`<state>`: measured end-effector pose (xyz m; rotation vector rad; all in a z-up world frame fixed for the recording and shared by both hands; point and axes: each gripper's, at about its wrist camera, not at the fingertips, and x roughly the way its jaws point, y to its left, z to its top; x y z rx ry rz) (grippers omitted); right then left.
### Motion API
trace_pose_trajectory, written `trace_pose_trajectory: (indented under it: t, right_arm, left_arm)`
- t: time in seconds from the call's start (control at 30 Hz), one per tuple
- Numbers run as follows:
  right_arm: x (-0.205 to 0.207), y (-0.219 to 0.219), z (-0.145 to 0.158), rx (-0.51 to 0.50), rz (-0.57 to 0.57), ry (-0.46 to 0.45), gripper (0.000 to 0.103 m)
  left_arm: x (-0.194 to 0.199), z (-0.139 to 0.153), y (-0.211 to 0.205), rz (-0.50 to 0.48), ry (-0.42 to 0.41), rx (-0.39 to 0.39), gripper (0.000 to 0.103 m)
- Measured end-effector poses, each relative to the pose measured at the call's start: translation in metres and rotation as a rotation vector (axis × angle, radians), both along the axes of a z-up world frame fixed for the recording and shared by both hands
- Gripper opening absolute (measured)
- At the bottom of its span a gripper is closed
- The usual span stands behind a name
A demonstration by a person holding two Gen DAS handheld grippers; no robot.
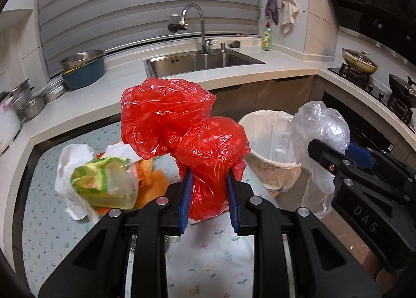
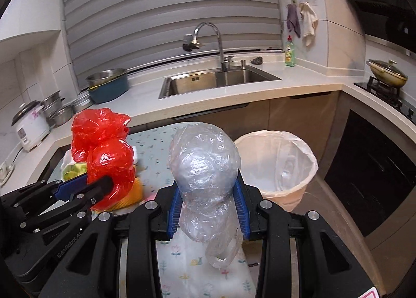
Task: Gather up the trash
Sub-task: 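Carry both held bags over the white wastebasket, then open both grippers to drop the bags into the wastebasket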
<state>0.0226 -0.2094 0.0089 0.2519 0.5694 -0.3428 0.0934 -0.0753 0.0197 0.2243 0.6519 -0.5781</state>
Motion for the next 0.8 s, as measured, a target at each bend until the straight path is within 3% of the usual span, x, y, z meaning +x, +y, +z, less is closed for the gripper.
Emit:
trace_pose_trajectory:
  t: [0.5, 0.8]
  right_arm:
    - [0.043, -0.138, -0.054, 0.144, -0.214, 0.05, 0.035]
    - [0.077, -0.181, -0.09, 0.155, -0.27, 0.096, 0.035]
  left_arm:
    - [0.051, -0.038, -0.134, -0.227, 0.046, 0.032, 0.024]
    - [0.09, -0.076, -0.186, -0.312, 0.126, 0.049, 0.024]
